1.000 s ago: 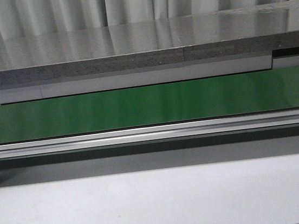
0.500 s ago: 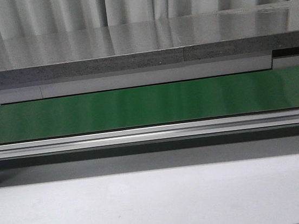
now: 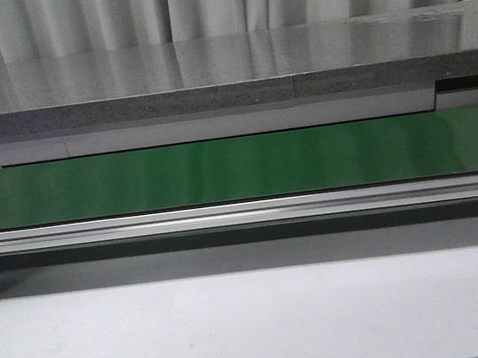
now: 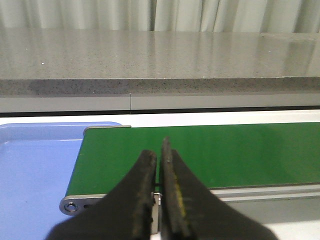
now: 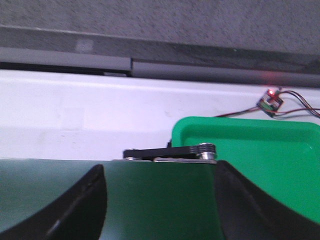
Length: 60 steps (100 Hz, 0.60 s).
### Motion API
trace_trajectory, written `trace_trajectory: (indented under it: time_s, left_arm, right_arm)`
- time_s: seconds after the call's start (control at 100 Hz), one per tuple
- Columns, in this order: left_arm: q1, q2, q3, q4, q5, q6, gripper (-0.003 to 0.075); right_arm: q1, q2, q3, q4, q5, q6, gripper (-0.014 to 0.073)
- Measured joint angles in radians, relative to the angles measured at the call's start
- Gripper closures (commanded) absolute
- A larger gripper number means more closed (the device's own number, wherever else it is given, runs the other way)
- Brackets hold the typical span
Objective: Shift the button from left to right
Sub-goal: 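Lift the button off the belt and move it over the green tray, then lower the button into the green tray and open the right gripper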
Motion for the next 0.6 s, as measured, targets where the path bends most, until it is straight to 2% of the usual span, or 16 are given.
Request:
trace_trajectory:
  time_s: [0.24, 0.6]
  left_arm:
    - [0.000, 0.000, 0.000, 0.000, 0.000, 0.000, 0.0715]
    - [0.000, 0.000, 0.000, 0.000, 0.000, 0.000, 0.0715]
  right_arm:
    - [0.080, -0.278, 0.232, 0.062, -0.103, 0.000, 0.0150]
    - [0.126, -0.722, 0.539, 0.078, -0.139, 0.000, 0.0160]
